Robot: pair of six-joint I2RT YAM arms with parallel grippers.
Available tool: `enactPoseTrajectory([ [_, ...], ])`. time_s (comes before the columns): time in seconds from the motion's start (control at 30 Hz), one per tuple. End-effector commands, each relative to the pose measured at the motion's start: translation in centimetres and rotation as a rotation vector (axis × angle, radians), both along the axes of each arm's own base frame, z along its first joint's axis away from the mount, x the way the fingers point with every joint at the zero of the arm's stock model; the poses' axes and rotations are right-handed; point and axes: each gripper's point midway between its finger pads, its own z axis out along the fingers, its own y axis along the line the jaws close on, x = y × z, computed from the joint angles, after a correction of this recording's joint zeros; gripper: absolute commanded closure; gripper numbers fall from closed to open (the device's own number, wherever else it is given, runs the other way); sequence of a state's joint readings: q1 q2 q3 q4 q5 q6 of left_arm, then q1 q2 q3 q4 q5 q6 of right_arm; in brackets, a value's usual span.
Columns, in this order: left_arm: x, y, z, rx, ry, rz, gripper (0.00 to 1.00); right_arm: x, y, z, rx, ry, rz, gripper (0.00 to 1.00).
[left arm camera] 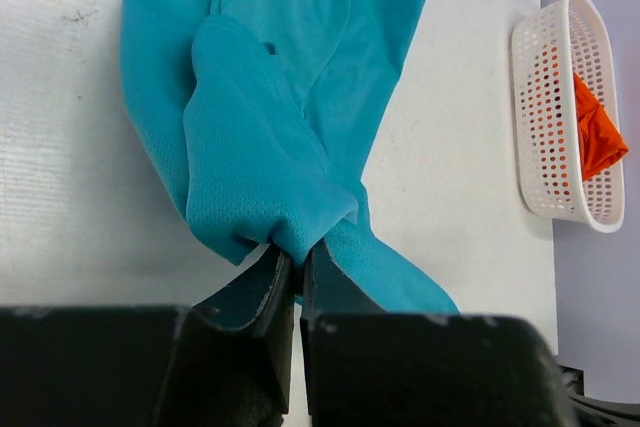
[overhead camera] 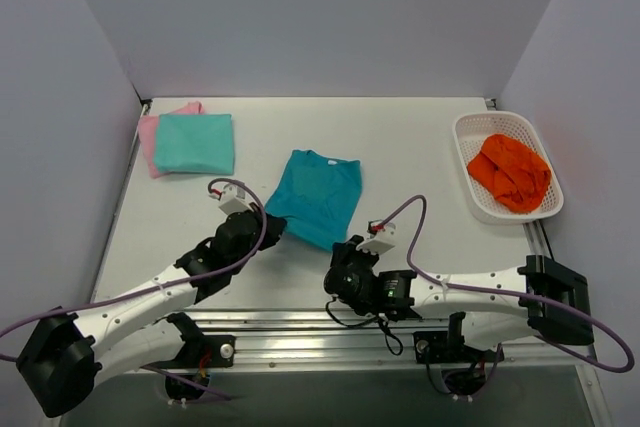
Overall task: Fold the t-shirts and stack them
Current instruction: Grab one side of the 2/3 rectangular tshirt with both arms, then fold the long partially folded tshirt into a neat square
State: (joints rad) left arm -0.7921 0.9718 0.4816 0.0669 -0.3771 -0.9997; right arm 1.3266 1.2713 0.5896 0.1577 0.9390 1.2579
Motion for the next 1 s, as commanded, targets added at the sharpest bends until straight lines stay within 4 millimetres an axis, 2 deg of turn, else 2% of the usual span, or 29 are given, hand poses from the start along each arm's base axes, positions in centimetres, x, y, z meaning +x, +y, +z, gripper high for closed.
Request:
enactPoseTrajectory([
  [0.0,1.4,-0.5,2.3,0.035,-0.044,0.010,0.96,1.8,-2.4,2.9,-0.059,-0.076,-0.114,1.00],
  [0.07,2.0,-0.9,2.2,0.057,-0.041,0.007,0.96,2.5,-2.7,3.5,-0.079,-0.085,-0.122,1.00],
  [0.1,2.4,-1.2,3.1,0.051,-0.056,0.006,0.95,2.8,-2.7,3.8,-0.084,-0.085,-0.124,1.00],
  [0.17,3.2,-1.6,3.1,0.069,-0.052,0.007,0.95,3.9,-2.8,4.6,-0.089,-0.089,-0.136,1.00],
  [0.2,3.7,-2.0,3.9,0.060,-0.066,0.006,0.95,4.4,-2.8,4.7,-0.095,-0.089,-0.139,1.00],
  [0.37,5.8,-3.3,4.4,0.059,-0.062,-0.027,0.94,6.9,-2.9,5.9,-0.110,-0.101,-0.175,1.00],
  [0.6,9.2,-3.3,4.9,0.039,-0.060,-0.029,0.94,10.3,-2.7,6.0,-0.118,-0.084,-0.189,1.00],
  [0.67,10.2,-2.9,5.1,0.031,-0.065,-0.019,0.94,11.3,-2.7,5.6,-0.115,-0.071,-0.192,1.00],
  [0.73,11.3,-2.4,4.5,0.036,-0.053,-0.019,0.94,12.5,-2.7,5.8,-0.097,-0.068,-0.199,1.00],
  [0.77,11.8,-2.4,4.8,0.029,-0.058,-0.020,0.94,12.9,-2.6,5.2,-0.109,-0.058,-0.200,1.00],
  [0.97,14.7,-2.6,4.1,0.023,-0.050,-0.047,0.94,15.8,-2.8,5.0,-0.117,-0.042,-0.231,1.00],
])
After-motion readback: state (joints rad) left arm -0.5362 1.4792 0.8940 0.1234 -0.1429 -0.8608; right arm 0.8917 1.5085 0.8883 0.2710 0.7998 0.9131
